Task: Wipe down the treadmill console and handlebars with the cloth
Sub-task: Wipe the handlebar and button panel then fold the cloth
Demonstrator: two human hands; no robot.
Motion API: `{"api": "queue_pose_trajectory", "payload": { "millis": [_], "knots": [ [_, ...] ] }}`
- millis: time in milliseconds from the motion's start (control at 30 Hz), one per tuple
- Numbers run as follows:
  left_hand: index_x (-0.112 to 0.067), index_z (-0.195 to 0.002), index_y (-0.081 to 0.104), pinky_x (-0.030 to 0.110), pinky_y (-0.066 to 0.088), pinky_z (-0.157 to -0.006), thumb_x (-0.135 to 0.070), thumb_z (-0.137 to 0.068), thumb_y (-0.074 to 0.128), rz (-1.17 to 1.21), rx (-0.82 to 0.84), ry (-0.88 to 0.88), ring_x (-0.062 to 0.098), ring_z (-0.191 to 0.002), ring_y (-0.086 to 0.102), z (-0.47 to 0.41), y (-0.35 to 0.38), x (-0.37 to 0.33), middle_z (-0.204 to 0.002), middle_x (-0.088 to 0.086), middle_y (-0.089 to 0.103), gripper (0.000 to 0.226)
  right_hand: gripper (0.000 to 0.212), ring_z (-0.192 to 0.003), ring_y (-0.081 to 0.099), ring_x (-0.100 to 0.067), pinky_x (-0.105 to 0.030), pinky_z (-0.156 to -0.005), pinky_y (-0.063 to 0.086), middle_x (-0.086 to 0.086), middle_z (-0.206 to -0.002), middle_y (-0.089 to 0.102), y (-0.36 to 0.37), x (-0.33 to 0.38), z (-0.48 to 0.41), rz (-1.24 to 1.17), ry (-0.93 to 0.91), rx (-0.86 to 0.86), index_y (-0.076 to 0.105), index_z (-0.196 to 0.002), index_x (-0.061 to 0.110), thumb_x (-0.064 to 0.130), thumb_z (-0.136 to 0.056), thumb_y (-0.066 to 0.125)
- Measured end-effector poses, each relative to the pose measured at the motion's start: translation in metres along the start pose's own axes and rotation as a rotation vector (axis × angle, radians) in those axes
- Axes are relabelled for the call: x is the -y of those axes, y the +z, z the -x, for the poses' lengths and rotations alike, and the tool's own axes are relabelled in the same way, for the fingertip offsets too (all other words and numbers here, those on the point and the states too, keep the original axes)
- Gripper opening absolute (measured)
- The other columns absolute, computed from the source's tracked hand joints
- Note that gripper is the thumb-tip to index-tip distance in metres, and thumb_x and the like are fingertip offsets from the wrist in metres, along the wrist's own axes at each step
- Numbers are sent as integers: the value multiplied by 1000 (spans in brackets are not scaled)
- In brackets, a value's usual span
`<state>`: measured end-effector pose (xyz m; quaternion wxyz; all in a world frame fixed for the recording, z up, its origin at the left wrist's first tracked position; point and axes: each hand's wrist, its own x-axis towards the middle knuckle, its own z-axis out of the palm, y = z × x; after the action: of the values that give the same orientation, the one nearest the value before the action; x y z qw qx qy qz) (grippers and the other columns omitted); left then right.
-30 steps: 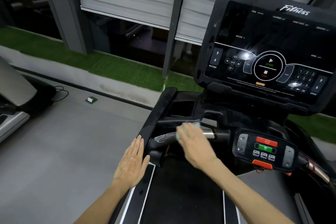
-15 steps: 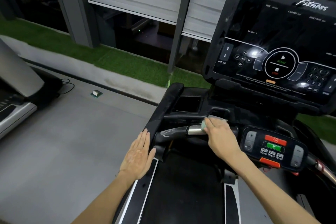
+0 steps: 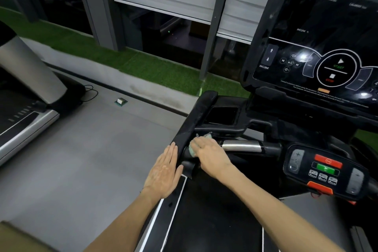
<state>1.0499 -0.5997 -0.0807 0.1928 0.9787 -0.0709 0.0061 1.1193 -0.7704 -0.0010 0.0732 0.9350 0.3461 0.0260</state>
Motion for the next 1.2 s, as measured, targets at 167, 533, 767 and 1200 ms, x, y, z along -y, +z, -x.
{"api": "queue_pose_trajectory", "payload": {
  "millis": [167, 533, 767, 1200],
  "knots": [
    [-11, -150, -11, 25, -11, -116, -63, -86, -24, 7, -32, -1, 15, -150, -7, 0, 2, -1, -160, 3, -13, 83, 76, -106, 66, -27, -40, -89, 53, -11, -114, 69, -7, -10, 27, -2, 61, -65, 71, -111, 6, 1, -35, 83],
    [-10, -150, -9, 27, -6, -121, -52, -94, -3, -12, -20, -2, 14, -151, -8, -2, 4, -1, -161, 5, -11, 70, 49, -105, 56, -25, -36, -95, 45, -9, -110, 61, 20, 42, -20, 161, 16, 50, 61, -116, 7, 33, -78, 74],
    [-9, -154, -7, 23, -12, -117, -54, -91, -7, 12, -6, -1, 15, -151, -10, 1, -4, -3, -162, 3, -13, 77, 77, -118, 58, -29, -39, -98, 48, -15, -125, 62, -2, 0, 27, 81, 81, -96, 62, -123, 0, 0, -48, 77],
    [-5, -154, 0, 27, -8, -119, -59, -91, -20, -35, 1, 8, 17, -151, -6, -1, -1, -3, -164, 10, -3, 85, 84, -140, 30, -38, -48, -116, 21, -26, -149, 32, 33, 49, -14, 166, 101, 67, 21, -148, -4, 28, -86, 67]
  ]
}}
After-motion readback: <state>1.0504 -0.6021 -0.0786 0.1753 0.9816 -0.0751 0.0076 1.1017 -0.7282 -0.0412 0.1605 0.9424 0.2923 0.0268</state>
